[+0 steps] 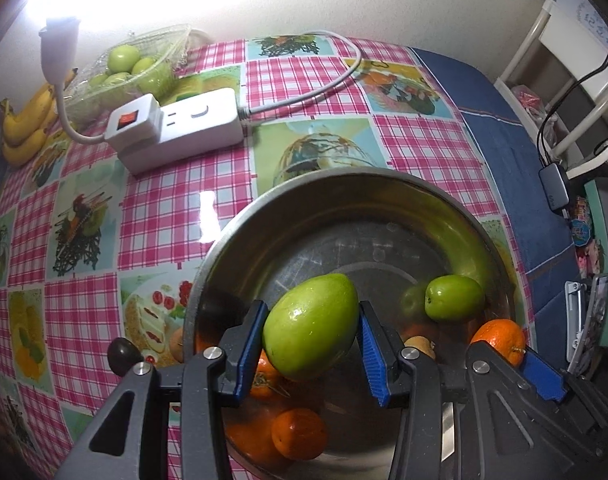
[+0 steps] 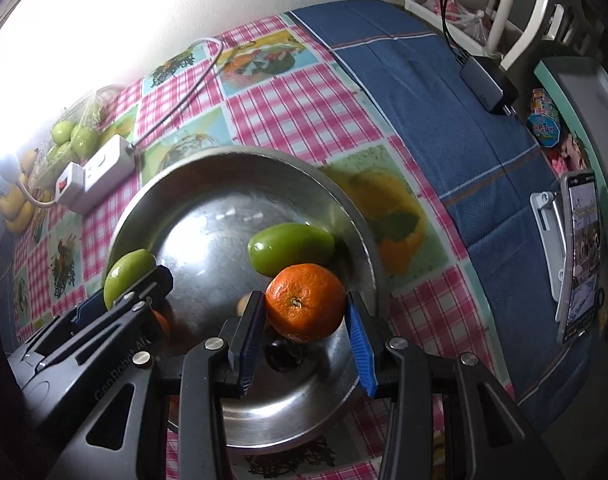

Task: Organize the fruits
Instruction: 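Open the left gripper to drop the apple while the right drops the orange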

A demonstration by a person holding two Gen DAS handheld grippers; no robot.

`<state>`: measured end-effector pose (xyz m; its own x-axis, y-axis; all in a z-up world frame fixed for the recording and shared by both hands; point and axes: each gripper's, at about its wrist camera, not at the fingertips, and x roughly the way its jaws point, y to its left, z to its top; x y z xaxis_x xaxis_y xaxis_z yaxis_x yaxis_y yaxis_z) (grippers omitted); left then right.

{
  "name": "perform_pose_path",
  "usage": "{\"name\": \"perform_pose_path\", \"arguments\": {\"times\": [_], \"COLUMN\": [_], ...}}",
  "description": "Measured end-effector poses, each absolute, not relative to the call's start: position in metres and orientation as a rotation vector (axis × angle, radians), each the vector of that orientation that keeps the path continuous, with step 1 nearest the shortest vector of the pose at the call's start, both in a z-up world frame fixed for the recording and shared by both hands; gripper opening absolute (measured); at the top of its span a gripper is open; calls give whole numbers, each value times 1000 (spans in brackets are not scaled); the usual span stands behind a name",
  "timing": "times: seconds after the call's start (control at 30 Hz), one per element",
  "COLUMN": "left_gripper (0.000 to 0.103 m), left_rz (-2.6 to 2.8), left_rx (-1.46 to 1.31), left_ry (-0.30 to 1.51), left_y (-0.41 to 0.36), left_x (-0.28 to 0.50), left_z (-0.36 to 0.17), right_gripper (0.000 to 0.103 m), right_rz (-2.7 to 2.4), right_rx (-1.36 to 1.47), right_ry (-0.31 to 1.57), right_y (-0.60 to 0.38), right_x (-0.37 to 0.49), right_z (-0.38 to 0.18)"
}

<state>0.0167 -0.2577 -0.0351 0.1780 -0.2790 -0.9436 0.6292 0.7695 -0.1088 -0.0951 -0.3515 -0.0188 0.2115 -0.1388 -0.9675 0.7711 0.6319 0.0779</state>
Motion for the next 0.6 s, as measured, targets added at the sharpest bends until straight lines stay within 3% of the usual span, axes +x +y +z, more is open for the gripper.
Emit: {"name": "perform_pose_path", "arguments": {"times": [0.6], "left_gripper": [48], "left_rz": [-646], "left_rx": [334], "left_ry": [1300], "left_y": [-260], "left_x": [21], "left_z": [-48], "right_gripper": [42], "right_rz": [-690], "right_rx": [697], "right_ry": [1262], "right_y": [-358], "right_x": [-98], "right_z": [-46]}}
